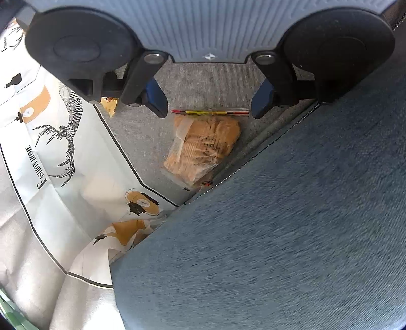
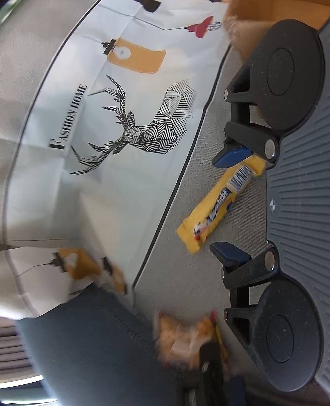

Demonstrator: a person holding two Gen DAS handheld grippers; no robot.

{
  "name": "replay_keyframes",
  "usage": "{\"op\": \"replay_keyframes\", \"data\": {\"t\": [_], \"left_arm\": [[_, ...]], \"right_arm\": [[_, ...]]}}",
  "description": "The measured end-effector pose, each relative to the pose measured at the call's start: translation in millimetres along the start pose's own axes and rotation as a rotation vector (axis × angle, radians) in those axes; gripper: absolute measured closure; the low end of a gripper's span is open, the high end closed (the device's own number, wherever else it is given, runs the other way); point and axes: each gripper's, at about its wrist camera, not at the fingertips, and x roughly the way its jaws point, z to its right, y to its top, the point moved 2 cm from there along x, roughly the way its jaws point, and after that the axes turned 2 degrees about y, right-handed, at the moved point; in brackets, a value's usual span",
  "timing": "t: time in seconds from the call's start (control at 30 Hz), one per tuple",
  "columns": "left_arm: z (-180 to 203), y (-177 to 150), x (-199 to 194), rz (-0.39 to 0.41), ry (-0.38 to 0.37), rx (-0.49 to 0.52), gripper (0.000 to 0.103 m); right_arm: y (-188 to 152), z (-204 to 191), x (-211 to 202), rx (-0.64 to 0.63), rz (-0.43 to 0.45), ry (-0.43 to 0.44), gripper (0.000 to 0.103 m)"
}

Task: Organize snacks
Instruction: 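Grasp the yellow Alpenliebe candy stick with the right gripper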

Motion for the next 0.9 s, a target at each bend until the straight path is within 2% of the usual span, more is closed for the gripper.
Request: {"op": "replay_keyframes", "data": {"t": [0.17,0.23,0.3,0.5,0.63,0.73,0.9], "left_arm": [[2,0,6,0.002,0.012,0.001,0.024],[3,1,8,0.004,0.014,0.002,0.024],[3,2,9,0.005,0.007,0.003,0.024],[4,1,8,0.012,0.005,0.016,0.024],[5,1,9,0.011,-0.001,0.024,0.024],[7,0,10,0.015,-0.001,0.034,0.024],[5,5,11,0.033,-0.015,-0.009,0.024]], "right_arm": [[-7,-5,21,-0.058,-0.037,0.010,0.038],[-12,-9,23,-0.080,-0.037,0.019,0.050],[-16,-11,19,-0.076,-0.029,0.048,0.082],[-29,-24,-5,-0.049,-0.028,0.083,0.084],[-48,-23,-37,0.113,-0.015,0.051,0.084],[-69,-22,-61,0.234,-0.012,0.068,0.084],[-105,-24,-70,0.348,-0.043,0.050,0.084]]}}
